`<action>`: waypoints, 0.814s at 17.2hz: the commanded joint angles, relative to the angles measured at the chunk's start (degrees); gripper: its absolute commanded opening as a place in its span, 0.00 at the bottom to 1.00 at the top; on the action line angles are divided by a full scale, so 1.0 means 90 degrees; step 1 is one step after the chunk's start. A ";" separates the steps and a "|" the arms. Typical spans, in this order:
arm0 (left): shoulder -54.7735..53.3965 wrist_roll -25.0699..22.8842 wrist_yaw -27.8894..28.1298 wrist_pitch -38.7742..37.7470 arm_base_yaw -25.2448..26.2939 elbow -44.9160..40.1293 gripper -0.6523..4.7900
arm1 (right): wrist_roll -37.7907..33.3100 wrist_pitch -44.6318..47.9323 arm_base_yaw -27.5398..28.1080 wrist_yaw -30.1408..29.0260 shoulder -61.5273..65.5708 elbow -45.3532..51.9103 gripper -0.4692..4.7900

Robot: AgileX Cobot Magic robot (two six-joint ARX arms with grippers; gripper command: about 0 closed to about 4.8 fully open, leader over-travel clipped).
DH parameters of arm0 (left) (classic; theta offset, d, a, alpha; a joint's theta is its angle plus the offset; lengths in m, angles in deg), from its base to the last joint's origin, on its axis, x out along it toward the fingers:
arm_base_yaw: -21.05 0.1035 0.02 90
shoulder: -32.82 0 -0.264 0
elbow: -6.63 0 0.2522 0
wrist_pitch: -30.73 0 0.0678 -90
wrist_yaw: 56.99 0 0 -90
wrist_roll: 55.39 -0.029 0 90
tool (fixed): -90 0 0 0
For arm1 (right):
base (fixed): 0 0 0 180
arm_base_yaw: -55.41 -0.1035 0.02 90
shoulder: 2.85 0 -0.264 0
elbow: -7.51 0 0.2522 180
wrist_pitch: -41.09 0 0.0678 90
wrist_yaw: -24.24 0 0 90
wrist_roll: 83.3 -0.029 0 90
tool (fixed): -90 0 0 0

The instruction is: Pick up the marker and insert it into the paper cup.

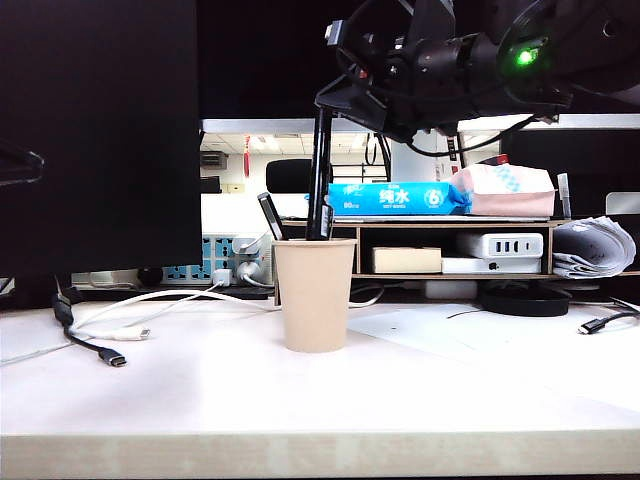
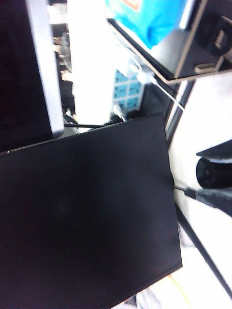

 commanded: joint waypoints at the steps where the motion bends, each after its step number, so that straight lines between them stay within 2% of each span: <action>1: 0.0000 -0.0024 -0.0007 0.0046 0.0010 0.0005 0.11 | 0.0342 -0.0202 -0.0007 0.0350 -0.0036 -0.0019 0.09; 14: 0.0000 -0.0024 -0.0010 0.0044 0.0012 0.0005 0.11 | 0.0418 -0.0216 -0.0066 0.0517 0.0529 -0.0012 0.09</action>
